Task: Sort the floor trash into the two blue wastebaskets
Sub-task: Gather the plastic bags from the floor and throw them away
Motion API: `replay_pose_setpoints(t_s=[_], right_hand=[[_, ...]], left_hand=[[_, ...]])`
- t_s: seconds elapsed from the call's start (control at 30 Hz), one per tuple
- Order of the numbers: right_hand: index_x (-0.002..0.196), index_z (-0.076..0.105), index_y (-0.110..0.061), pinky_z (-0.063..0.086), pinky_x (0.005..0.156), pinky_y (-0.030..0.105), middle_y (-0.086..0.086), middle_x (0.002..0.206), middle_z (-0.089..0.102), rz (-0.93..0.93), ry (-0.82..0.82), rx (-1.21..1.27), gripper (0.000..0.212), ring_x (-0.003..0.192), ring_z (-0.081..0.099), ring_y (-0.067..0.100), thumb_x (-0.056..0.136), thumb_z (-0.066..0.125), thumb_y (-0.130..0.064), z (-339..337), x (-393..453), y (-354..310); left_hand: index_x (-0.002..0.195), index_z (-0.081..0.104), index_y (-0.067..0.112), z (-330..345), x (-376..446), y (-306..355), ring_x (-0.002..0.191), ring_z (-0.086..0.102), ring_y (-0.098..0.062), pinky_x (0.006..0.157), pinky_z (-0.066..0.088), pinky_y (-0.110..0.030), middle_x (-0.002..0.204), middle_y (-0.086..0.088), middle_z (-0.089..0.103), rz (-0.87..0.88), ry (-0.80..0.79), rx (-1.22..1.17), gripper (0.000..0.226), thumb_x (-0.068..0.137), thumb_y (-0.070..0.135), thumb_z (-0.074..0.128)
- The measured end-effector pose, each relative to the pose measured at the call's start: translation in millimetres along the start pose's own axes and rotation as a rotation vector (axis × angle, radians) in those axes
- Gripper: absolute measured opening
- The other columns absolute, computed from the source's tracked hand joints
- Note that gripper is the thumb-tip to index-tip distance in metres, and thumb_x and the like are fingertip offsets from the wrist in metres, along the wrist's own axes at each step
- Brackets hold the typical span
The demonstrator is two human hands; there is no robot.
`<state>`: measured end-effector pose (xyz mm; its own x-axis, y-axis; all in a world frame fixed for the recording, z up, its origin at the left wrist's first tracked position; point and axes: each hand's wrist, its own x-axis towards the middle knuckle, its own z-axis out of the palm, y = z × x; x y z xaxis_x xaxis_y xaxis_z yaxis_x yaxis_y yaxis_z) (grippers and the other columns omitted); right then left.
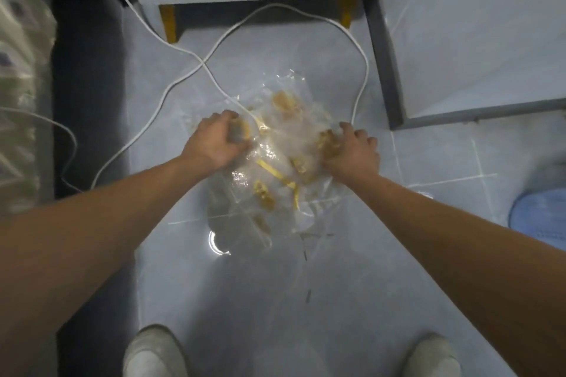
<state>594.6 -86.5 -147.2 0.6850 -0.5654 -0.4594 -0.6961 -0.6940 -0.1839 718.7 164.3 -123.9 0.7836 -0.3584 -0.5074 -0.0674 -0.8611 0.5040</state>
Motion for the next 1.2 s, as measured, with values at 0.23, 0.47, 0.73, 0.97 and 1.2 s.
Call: replay_pose_setpoints(t_s=[0.23, 0.47, 0.73, 0.97, 1.2], right_hand=[[0.105, 0.067, -0.017, 0.042, 0.073, 0.029, 0.005, 0.098, 0.063, -0.047, 0.106, 0.210, 0.020, 0.091, 0.064, 0.028, 0.089, 0.057, -0.011, -12.0, -0.2, 15.6], [0.099, 0.063, -0.021, 0.053, 0.075, 0.035, 0.004, 0.101, 0.061, -0.013, 0.041, 0.381, 0.023, 0.086, 0.063, 0.022, 0.078, 0.074, -0.019, -6.1, -37.4, 38.5], [0.119, 0.051, -0.018, 0.053, 0.083, 0.037, 0.004, 0.103, 0.062, 0.412, -0.052, 0.526, 0.052, 0.098, 0.065, 0.029, 0.076, 0.078, -0.029, 42.7, -117.2, 94.8], [0.103, 0.072, -0.012, 0.059, 0.084, 0.041, 0.006, 0.095, 0.073, 0.429, -0.241, 0.904, 0.032, 0.087, 0.069, 0.024, 0.079, 0.085, -0.028, 32.5, -106.3, 84.8], [0.084, 0.057, -0.020, 0.061, 0.071, 0.046, 0.012, 0.074, 0.060, 0.224, -0.434, 1.095, 0.017, 0.070, 0.067, 0.027, 0.099, 0.062, -0.015, -36.9, -126.5, 58.5]], left_hand=[[0.128, 0.056, 0.022, 41.9, 12.5, 12.7, 0.099, 0.064, -0.022, 0.093, 0.053, -0.038, 0.102, 0.001, 0.067, -0.012, -0.157, -0.031, 0.062, 0.078, 0.047, 0.083], [0.094, 0.060, 0.015, 74.4, -17.6, 7.6, 0.083, 0.061, -0.023, 0.073, 0.049, -0.035, 0.084, 0.003, 0.061, 0.004, -0.185, -0.020, 0.031, 0.082, 0.035, 0.081], [0.099, 0.051, 0.008, 70.0, -63.8, 9.4, 0.045, 0.045, -0.005, 0.046, 0.040, -0.022, 0.078, -0.011, 0.056, -0.076, -0.193, -0.655, 0.010, 0.100, 0.005, 0.060], [0.112, 0.053, 0.021, 61.9, -94.8, 8.6, 0.045, 0.054, -0.009, 0.043, 0.044, -0.024, 0.092, -0.014, 0.074, -0.214, -0.193, -0.877, 0.020, 0.102, 0.004, 0.056], [0.101, 0.052, 0.027, 27.5, -129.5, 26.5, 0.090, 0.073, -0.026, 0.054, 0.055, -0.031, 0.074, 0.005, 0.073, -0.264, -0.147, -1.036, 0.013, 0.106, 0.015, 0.052]])
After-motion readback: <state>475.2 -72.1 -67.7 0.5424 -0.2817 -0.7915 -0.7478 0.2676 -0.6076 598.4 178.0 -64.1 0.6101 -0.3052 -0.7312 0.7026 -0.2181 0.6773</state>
